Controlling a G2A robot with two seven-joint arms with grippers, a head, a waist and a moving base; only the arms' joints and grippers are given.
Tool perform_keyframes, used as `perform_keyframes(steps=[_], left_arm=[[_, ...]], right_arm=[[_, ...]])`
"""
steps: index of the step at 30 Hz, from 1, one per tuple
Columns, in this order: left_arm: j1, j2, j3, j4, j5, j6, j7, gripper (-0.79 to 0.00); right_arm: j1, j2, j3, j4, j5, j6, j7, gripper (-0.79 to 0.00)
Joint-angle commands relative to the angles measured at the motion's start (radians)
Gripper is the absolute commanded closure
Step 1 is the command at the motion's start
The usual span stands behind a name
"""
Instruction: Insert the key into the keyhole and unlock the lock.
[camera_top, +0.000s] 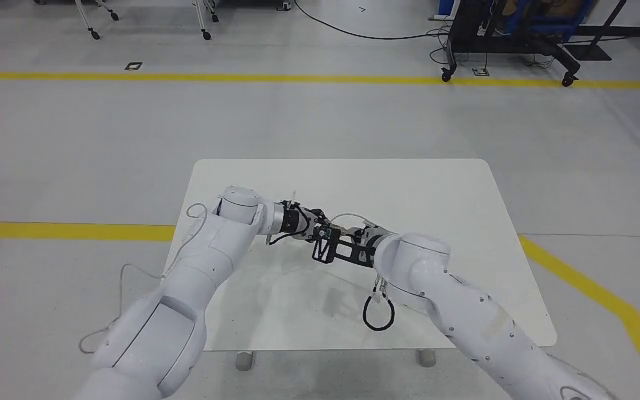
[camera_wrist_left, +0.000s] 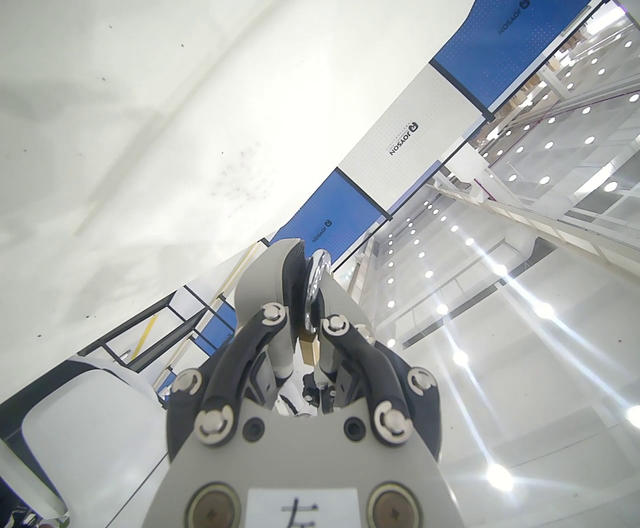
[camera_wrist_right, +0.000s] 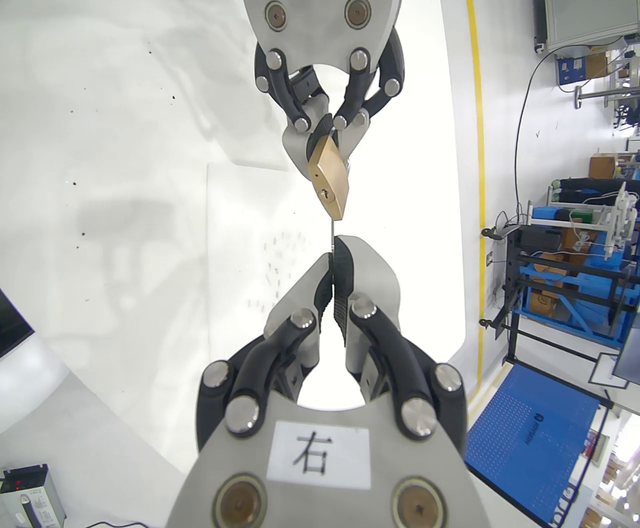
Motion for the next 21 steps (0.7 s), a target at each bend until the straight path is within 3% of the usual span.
perform_keyframes(steps=[1,21], left_arm=[[0.001,0.0,-0.001,-0.002,0.001,0.001,0.0,0.0],[0.005,-0.006,0.003,-0.006,0.015,0.01,-0.005,0.0]], right_arm=[[0.01,-0.004,-0.008,0.009,0.008,0.001,0.004,0.0],[0.036,-0.025,-0.058,0.044,-0.038,0.012,0.028,0.0]])
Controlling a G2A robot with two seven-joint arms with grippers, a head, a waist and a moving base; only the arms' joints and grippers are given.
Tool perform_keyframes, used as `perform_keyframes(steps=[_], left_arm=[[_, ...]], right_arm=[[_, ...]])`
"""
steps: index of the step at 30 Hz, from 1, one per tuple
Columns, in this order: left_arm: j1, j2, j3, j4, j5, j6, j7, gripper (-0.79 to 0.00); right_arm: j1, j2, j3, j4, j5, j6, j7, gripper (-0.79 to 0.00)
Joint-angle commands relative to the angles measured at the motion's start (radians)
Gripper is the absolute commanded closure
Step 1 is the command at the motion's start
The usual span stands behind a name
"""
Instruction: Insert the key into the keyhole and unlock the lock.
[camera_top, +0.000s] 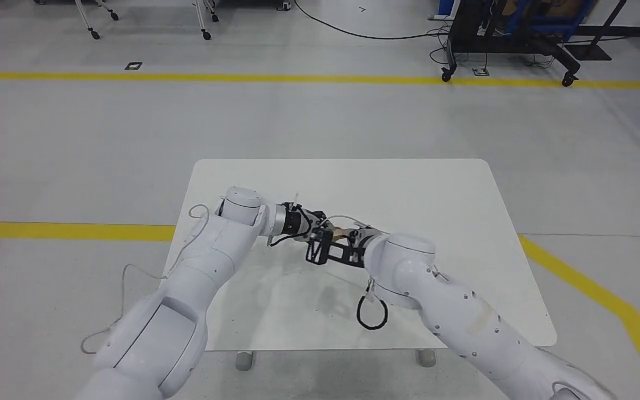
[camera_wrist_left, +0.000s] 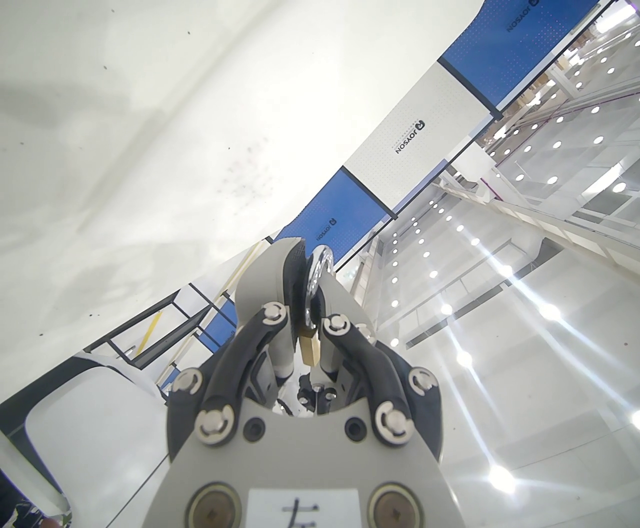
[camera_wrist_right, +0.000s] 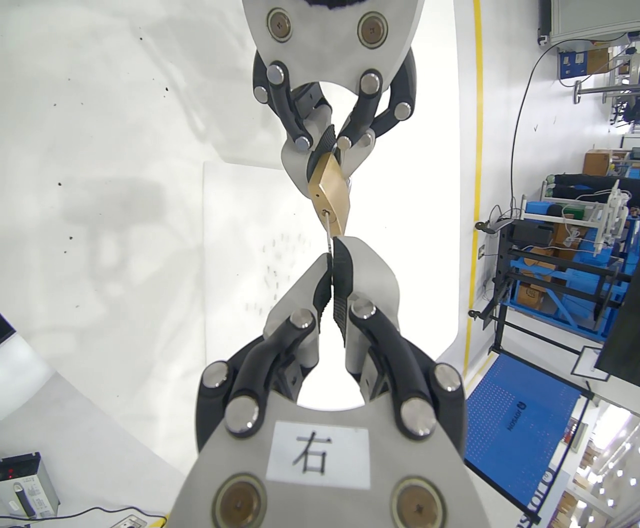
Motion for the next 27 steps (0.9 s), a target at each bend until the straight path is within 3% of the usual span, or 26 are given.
perform_keyframes(steps=[1,18,27], left_arm=[[0.0,-0.001,0.0,0.001,0.0,0.0,0.0,0.0],[-0.001,-0.006,-0.001,0.007,0.008,0.001,0.012,0.0],[-0.006,-0.001,-0.027,0.017,-0.015,-0.02,0.027,0.0]], right_arm=[[0.0,-0.002,-0.002,0.0,-0.008,0.005,0.004,0.0],[0.013,-0.031,-0.063,0.016,-0.071,0.032,0.04,0.0],[-0.066,-0.006,0.155,0.008,0.194,0.019,-0.157,0.0]])
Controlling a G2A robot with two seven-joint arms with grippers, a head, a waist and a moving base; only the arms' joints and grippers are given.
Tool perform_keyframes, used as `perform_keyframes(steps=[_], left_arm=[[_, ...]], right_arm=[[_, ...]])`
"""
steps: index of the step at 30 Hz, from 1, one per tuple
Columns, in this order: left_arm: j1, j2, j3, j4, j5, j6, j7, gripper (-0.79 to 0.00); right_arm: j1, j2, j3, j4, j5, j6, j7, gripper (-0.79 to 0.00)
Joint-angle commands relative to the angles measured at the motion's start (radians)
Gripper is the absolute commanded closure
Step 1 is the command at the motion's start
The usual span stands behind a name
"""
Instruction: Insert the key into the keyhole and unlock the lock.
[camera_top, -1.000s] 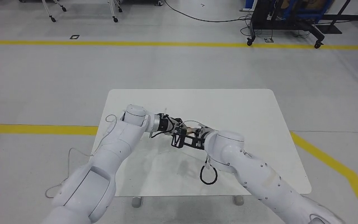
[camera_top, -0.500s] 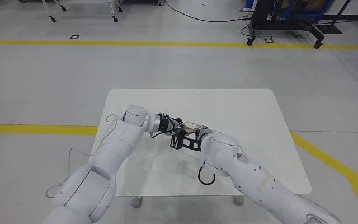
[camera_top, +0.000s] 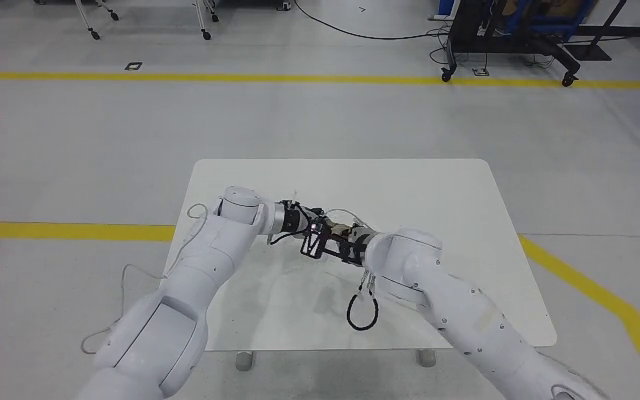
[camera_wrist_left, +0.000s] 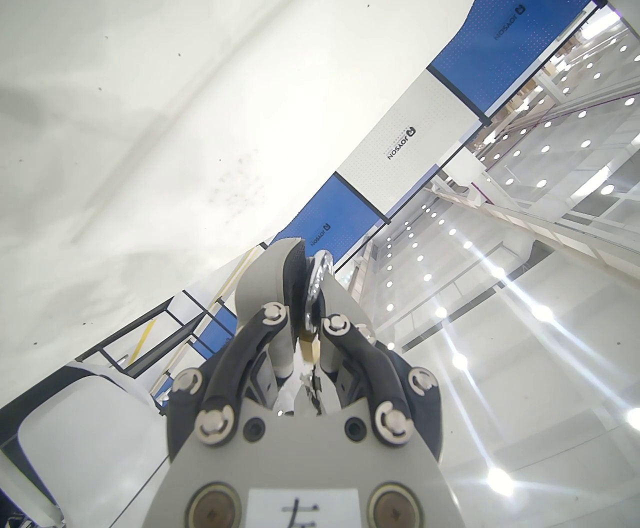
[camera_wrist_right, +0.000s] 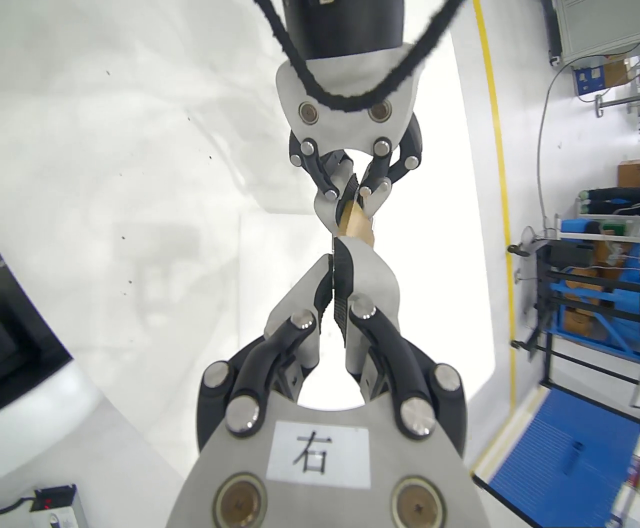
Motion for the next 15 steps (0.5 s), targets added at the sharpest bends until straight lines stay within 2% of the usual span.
perform_keyframes(steps=[1,5,10,15], left_arm=[[0.0,0.001,-0.005,0.0,-0.005,-0.004,0.003,0.0],[0.004,0.003,-0.018,-0.005,-0.015,-0.022,0.024,0.0],[0.007,0.007,-0.029,-0.011,-0.021,-0.027,0.027,0.0],[0.01,0.01,-0.038,-0.018,-0.024,-0.034,0.033,0.0]], right_arm=[[-0.028,0.01,0.066,0.001,0.058,-0.016,-0.047,0.0],[-0.103,0.031,0.212,0.013,0.245,-0.075,-0.171,0.0],[-0.146,0.047,0.327,0.115,0.531,-0.22,-0.295,0.0],[-0.146,0.047,0.327,0.115,0.531,-0.22,-0.295,0.0]])
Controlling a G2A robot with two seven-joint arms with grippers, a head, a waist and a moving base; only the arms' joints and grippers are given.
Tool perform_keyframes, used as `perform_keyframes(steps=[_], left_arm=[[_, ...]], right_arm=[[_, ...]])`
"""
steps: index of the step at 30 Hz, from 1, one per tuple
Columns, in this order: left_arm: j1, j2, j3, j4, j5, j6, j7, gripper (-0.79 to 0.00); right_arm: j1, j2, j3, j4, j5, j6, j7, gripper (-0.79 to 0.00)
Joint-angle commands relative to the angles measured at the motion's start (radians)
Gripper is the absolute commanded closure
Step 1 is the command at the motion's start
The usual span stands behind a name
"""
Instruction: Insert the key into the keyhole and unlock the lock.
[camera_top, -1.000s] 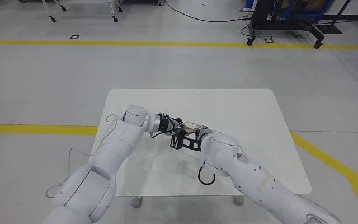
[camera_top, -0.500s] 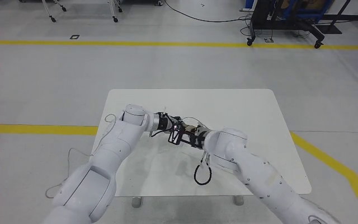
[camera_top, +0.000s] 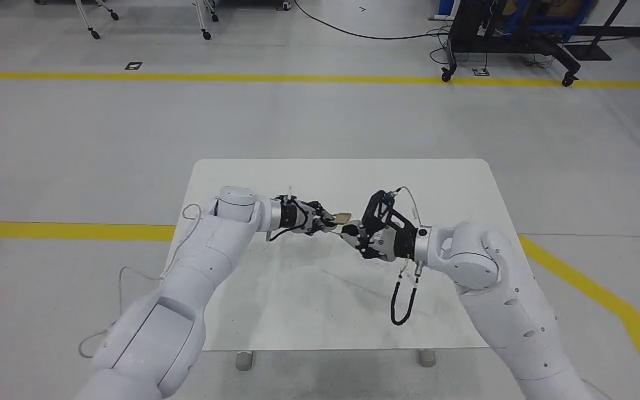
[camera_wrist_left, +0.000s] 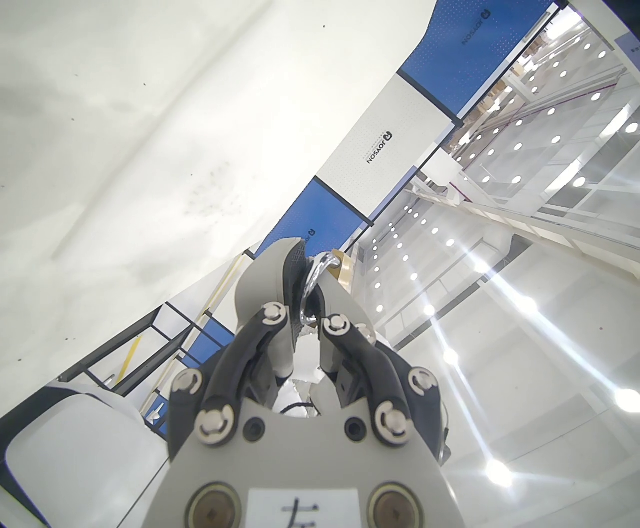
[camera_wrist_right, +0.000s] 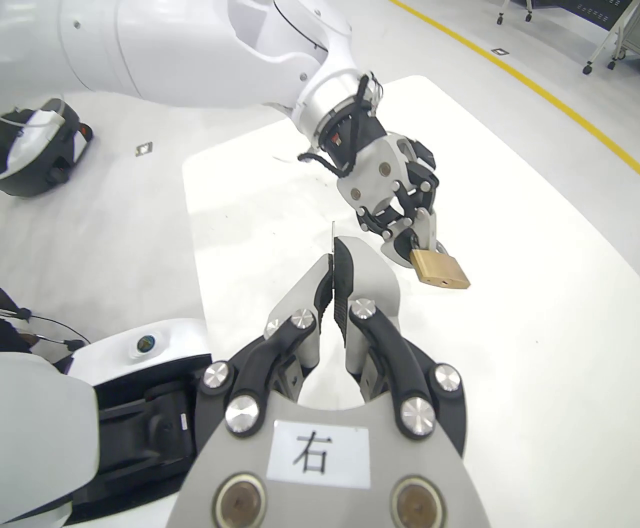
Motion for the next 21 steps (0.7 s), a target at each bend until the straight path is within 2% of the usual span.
perform_keyframes(steps=[1,6,9,13,16,21], left_arm=[[0.002,0.001,-0.003,-0.004,-0.001,-0.004,0.001,0.0],[0.004,0.007,-0.016,-0.008,-0.012,-0.013,-0.031,0.0],[0.002,0.012,-0.024,-0.008,-0.012,-0.018,-0.043,0.0],[0.006,0.016,-0.026,-0.021,-0.01,-0.041,-0.079,0.0],[0.011,0.018,-0.026,-0.031,-0.005,-0.069,-0.1,0.0],[0.021,0.02,-0.02,-0.051,0.008,-0.114,-0.156,0.0]], right_arm=[[0.0,0.0,0.0,0.0,-0.064,0.0,0.0,0.0],[-0.006,0.006,0.01,0.019,-0.069,-0.024,-0.023,0.0],[-0.011,0.02,0.065,0.013,-0.114,-0.07,-0.023,0.0],[-0.045,0.039,0.151,-0.018,-0.203,-0.053,-0.004,0.0],[-0.043,0.044,0.122,-0.028,-0.269,-0.07,0.044,0.0],[0.03,0.037,-0.007,-0.002,-0.399,-0.048,0.125,0.0]])
